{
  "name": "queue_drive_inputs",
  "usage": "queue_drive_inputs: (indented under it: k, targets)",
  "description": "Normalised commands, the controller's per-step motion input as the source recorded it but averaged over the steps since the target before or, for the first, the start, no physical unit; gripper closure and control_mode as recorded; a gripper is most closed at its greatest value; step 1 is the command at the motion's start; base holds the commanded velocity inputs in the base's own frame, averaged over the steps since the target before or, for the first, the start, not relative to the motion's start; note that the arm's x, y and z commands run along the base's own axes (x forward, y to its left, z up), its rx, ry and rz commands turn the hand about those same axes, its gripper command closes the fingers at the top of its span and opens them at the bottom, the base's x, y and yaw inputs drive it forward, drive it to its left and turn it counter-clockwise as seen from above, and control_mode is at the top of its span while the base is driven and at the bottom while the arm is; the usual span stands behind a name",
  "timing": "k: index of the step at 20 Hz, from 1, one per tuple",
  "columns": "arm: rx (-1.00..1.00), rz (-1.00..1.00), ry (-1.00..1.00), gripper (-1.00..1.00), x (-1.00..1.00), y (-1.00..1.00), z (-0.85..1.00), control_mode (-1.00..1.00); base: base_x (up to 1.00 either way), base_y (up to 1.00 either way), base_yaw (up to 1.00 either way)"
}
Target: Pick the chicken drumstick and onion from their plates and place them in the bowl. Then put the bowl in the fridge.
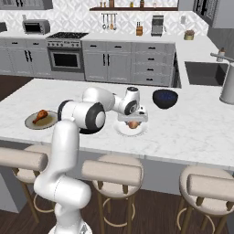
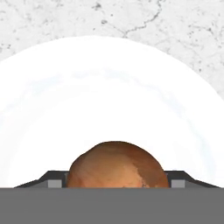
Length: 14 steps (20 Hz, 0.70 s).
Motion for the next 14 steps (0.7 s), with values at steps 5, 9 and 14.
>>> queue_drive_inputs:
  k: [5, 9, 14]
  targets:
    - [0.01, -0.02, 0.0, 1.0, 0.0, 0.0, 0.18, -1.0, 0.0, 0.0, 0.0]
    - [0.0, -0.01, 0.0, 1.0, -0.22, 0.17, 0.65, -1.0, 0.0, 0.0, 0.0]
    - [0.0, 0.0, 0.0, 1.0, -0.32, 0.65, 0.55, -1.0, 0.0, 0.0, 0.0]
